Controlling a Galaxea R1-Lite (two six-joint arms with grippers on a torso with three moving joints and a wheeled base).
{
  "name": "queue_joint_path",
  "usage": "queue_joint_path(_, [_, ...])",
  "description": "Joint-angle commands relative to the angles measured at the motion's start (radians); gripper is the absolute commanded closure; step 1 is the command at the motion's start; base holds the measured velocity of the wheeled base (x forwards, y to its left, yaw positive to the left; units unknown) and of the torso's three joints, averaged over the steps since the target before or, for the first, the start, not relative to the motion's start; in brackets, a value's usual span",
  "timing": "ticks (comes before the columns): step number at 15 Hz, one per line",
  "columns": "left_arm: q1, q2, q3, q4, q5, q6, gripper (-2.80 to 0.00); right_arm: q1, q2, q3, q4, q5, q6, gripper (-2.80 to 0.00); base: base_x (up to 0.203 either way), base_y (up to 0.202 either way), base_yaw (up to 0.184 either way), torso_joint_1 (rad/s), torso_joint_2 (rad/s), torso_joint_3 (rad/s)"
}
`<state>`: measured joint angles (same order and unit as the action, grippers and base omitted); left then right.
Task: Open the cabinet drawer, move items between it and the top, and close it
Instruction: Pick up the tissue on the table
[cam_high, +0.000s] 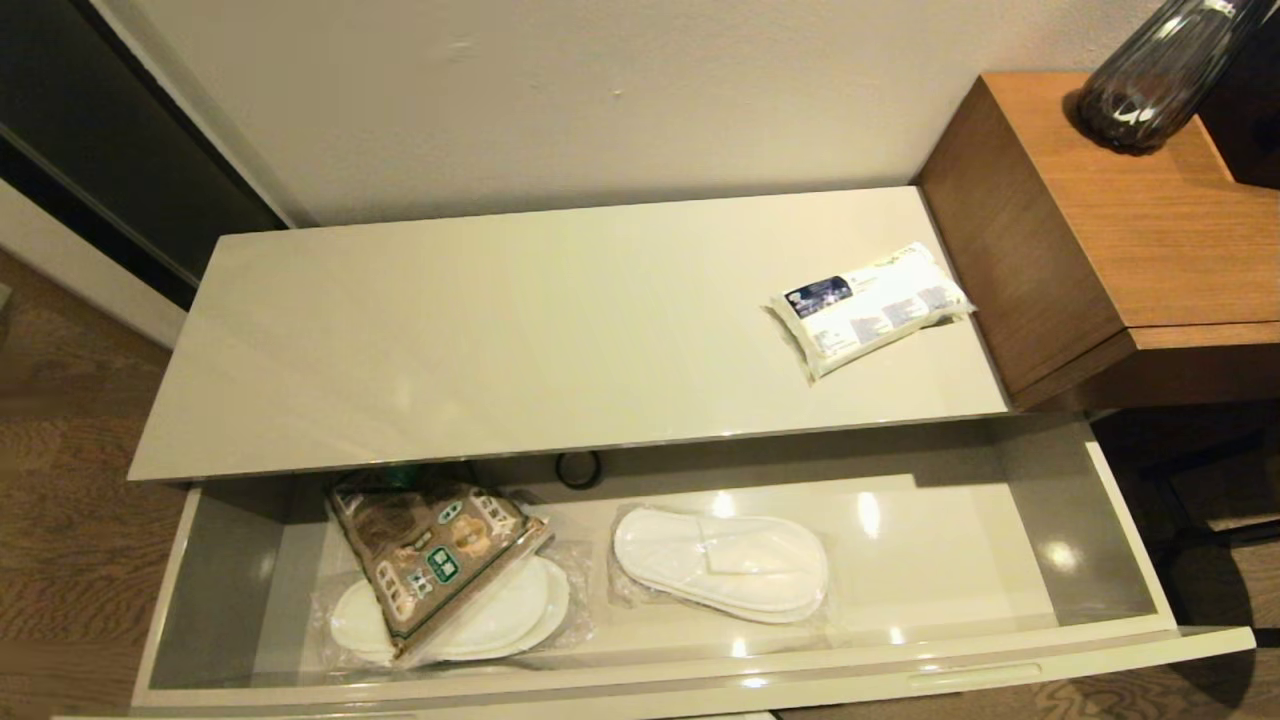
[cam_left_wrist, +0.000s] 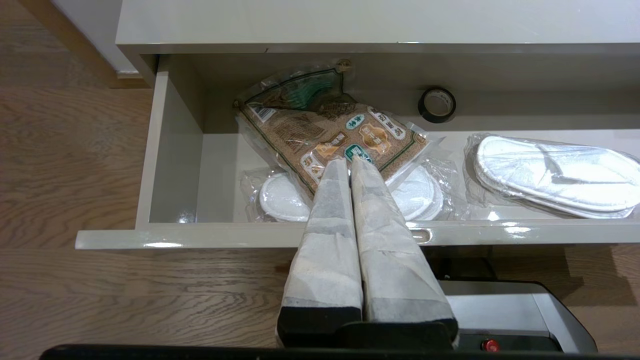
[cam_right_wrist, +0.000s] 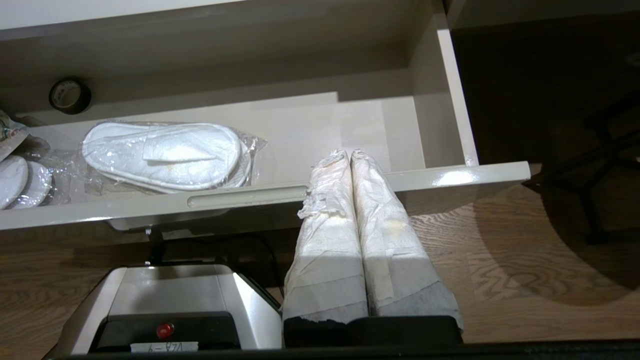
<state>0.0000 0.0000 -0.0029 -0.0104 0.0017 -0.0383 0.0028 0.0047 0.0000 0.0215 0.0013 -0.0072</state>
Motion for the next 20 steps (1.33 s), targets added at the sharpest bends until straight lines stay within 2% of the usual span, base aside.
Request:
queue_joint_path(1, [0.0, 0.002, 0.0, 0.0, 0.0, 0.0, 0.0, 0.0, 0.0, 0.002, 0.0, 0.0, 0.0, 0.0, 0.0, 0.0, 0.0, 0.0, 0.0, 0.0])
queue_joint_path(3, [-0.001, 0.002, 0.0, 0.0, 0.0, 0.0, 0.0, 0.0, 0.0, 0.002, 0.0, 0.002, -0.009, 0.0, 0.0, 0.0, 0.0, 0.0, 0.0, 0.0])
queue_joint_path(5, [0.0, 0.002, 0.0, 0.0, 0.0, 0.0, 0.0, 0.0, 0.0, 0.0, 0.007, 0.015, -0.085, 0.0, 0.0, 0.0, 0.0, 0.0, 0.0, 0.0])
queue_joint_path(8, [0.0, 0.002, 0.0, 0.0, 0.0, 0.0, 0.0, 0.0, 0.0, -0.002, 0.011, 0.006, -0.077, 0.0, 0.0, 0.0, 0.0, 0.0, 0.0, 0.0])
queue_joint_path(10, [0.0, 0.002, 0.0, 0.0, 0.0, -0.002, 0.0, 0.0, 0.0, -0.055, 0.042, 0.018, -0.08, 0.0, 0.0, 0.0, 0.0, 0.0, 0.0, 0.0])
queue_joint_path(11, [0.0, 0.002, 0.0, 0.0, 0.0, -0.001, 0.0, 0.0, 0.0, -0.129, 0.106, 0.048, -0.08, 0.0, 0.0, 0.0, 0.0, 0.0, 0.0, 0.0])
queue_joint_path(13, [0.0, 0.002, 0.0, 0.0, 0.0, -0.001, 0.0, 0.0, 0.007, -0.373, 0.381, 0.13, -0.084, 0.0, 0.0, 0.0, 0.0, 0.0, 0.0, 0.0])
queue_joint_path(14, [0.0, 0.002, 0.0, 0.0, 0.0, -0.001, 0.0, -0.001, 0.037, -0.468, 0.472, 0.15, -0.084, 0.0, 0.0, 0.0, 0.0, 0.0, 0.0, 0.0])
queue_joint_path(16, [0.0, 0.002, 0.0, 0.0, 0.0, -0.002, 0.0, -0.03, 0.201, -0.567, 0.504, 0.138, -0.078, 0.0, 0.0, 0.0, 0.0, 0.0, 0.0, 0.0])
queue_joint_path(20, [0.0, 0.002, 0.0, 0.0, 0.0, -0.002, 0.0, -0.065, 0.739, -0.682, 0.44, 0.106, -0.1, 0.0, 0.0, 0.0, 0.0, 0.0, 0.0, 0.0])
